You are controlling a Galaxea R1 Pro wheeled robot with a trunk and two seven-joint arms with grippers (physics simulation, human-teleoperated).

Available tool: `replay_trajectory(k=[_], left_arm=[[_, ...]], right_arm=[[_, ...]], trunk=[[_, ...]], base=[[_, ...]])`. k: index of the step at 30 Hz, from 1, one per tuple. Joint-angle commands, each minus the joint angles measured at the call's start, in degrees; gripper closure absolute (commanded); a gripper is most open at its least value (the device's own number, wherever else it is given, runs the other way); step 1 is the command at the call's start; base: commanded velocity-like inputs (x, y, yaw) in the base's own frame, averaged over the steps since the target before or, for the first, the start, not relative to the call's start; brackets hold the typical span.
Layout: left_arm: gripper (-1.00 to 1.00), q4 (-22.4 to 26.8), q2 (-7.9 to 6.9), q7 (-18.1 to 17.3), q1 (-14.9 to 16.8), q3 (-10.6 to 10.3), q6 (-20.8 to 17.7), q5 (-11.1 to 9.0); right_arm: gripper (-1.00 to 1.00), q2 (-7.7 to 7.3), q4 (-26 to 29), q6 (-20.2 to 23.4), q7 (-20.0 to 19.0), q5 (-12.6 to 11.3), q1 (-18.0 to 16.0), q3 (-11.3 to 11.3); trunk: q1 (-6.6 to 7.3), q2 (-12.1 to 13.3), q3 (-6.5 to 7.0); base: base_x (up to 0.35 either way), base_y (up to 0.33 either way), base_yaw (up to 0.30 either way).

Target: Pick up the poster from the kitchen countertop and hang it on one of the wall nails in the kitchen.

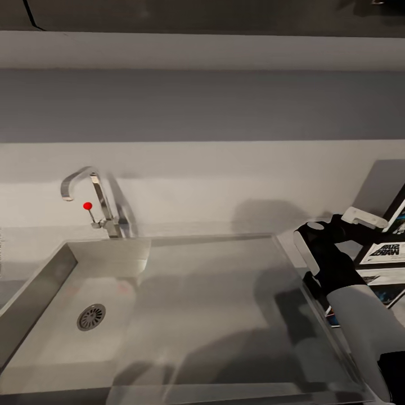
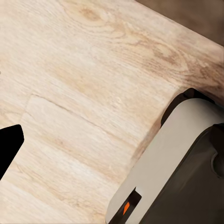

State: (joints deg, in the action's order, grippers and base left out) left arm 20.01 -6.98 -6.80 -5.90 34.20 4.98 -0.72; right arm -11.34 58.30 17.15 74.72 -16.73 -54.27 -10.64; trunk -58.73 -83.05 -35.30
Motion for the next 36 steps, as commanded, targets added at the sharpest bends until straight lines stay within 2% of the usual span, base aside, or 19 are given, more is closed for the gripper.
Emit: replay_trajectory(k=[1,36], left_arm=[[-1.00,0.04,0.04,-0.49,0.01,0.42,0.03,-0.07],[-1.00,0.03,0.04,-0.46,0.01,0.44,0.03,-0.07]], right_arm=[[-1.00,-0.09,0.06,0.60,0.44,-0.40,-0.05,-0.25],[-1.00,-0.09,0.06,0.60,0.51,-0.40,-0.05,-0.17]], trunk=[[0.00,-0.03,-0.04],[0.00,-0.03,-0.04]], base=[[0.000,0.020,0.000],[-0.003,0.004,-0.015]])
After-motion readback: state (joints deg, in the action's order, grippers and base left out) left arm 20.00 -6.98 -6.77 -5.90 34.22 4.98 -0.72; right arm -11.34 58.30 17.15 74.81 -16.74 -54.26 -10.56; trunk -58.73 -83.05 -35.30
